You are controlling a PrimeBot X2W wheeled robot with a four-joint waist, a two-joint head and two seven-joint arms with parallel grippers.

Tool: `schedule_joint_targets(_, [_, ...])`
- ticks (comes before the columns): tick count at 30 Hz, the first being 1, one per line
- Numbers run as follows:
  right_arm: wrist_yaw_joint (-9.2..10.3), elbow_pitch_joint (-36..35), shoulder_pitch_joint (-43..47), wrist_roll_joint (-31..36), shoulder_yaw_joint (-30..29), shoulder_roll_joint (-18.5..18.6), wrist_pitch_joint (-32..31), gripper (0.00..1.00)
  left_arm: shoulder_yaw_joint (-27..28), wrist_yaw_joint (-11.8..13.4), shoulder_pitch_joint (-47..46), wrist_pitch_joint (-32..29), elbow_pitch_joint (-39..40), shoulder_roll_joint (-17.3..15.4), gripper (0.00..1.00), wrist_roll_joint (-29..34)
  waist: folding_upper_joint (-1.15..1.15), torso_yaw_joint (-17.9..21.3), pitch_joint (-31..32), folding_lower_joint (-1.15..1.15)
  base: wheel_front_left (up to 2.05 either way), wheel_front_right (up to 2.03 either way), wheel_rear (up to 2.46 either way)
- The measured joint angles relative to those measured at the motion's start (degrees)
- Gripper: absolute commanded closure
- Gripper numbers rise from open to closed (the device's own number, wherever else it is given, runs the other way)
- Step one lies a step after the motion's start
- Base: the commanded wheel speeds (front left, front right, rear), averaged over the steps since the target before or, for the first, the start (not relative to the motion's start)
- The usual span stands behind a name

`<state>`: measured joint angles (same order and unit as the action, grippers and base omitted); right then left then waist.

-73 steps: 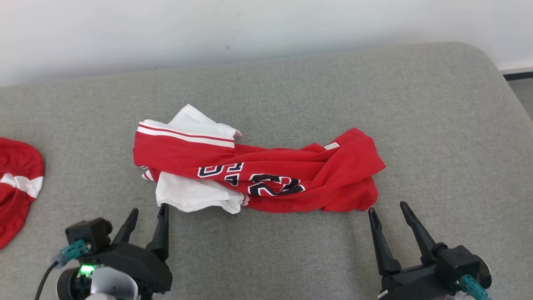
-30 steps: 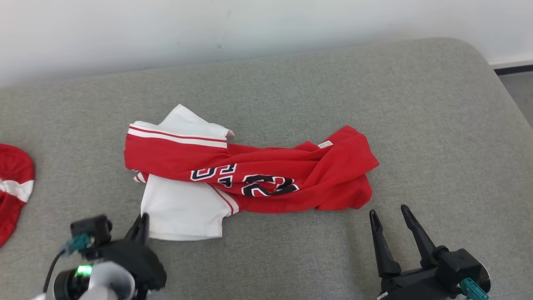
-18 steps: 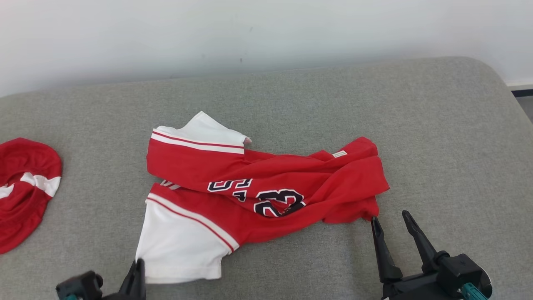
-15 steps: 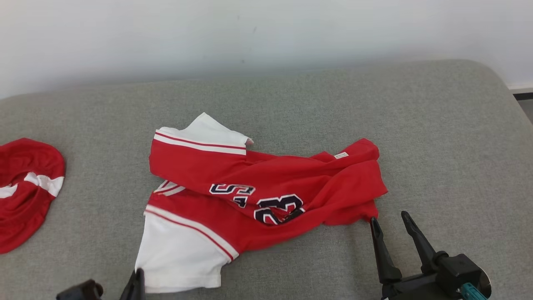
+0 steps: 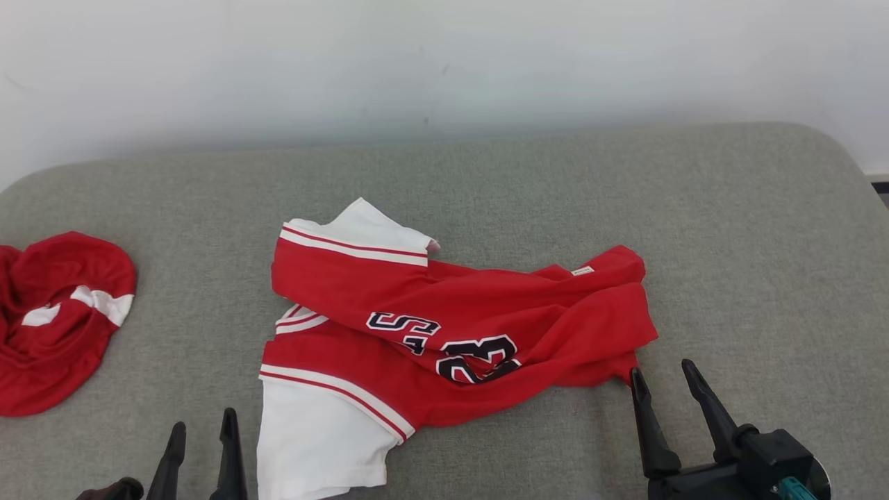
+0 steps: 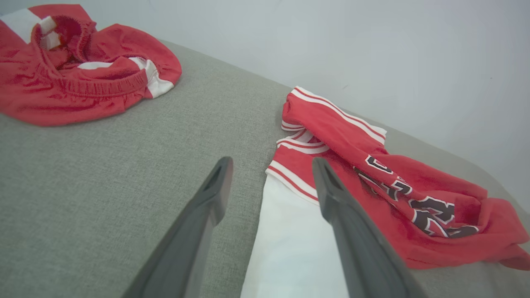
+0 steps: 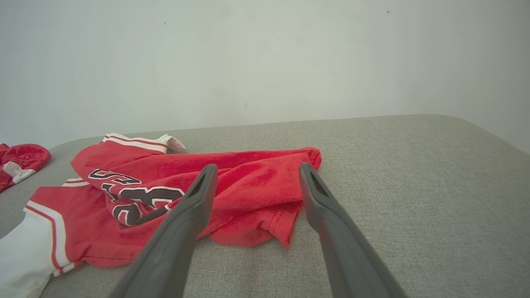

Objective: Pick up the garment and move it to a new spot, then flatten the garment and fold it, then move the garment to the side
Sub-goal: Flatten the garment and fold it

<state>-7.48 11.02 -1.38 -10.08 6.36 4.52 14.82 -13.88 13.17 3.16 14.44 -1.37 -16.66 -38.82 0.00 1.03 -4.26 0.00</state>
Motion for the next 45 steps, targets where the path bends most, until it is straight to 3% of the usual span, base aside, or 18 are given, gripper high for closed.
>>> schedule_joint_targets(4, [0.00,0.2,0.5,0.0,-0.4,0.1,0.0,0.00,1.2,-2.9,0.3,0.4,0.2,0.6,0.00,3.6,0.00,-0.6,0.8,0.00,0.00,0.00,0.00])
schedule_joint_targets(13, [0.00,2.6,2.7,0.3,-1.3,2.1,-0.2,0.00,8.5,-11.9,3.9,0.7,3.3,7.4,0.00,15.5,0.00,-2.7,4.5,0.00,0.00,0.00,0.00])
schedule_joint_targets(19, [0.00,3.8,3.7,0.2,-2.0,2.5,-1.2,0.00,10.3,-16.6,5.1,0.7,0.1,10.3,0.00,19.9,0.00,-4.2,6.6,-0.01,0.00,0.00,0.00])
schedule_joint_targets(32, [0.00,5.6,0.0,-2.8,-1.5,4.1,-4.4,0.00,11.8,-19.1,3.0,0.7,-5.8,12.9,0.00,22.7,0.00,-4.6,6.8,0.00,0.00,0.00,0.00])
schedule_joint_targets(38, [0.00,9.8,-7.2,-8.7,-1.7,8.3,-17.6,0.00,11.6,-19.7,2.9,0.7,-7.2,13.3,0.00,22.7,0.00,-4.6,6.0,0.00,0.00,0.00,0.00])
schedule_joint_targets(42, [0.01,16.7,-10.7,-10.5,-5.1,8.5,-30.2,0.00,11.3,-19.8,2.4,0.7,-7.3,13.4,0.00,22.7,0.00,-5.2,5.6,0.00,0.00,0.00,0.00])
schedule_joint_targets(45, [0.00,18.8,-12.3,-11.5,-4.5,7.2,-34.1,0.00,10.6,-20.1,1.9,0.7,-7.3,13.6,0.00,22.7,0.00,-6.2,5.2,0.00,0.00,0.00,0.00])
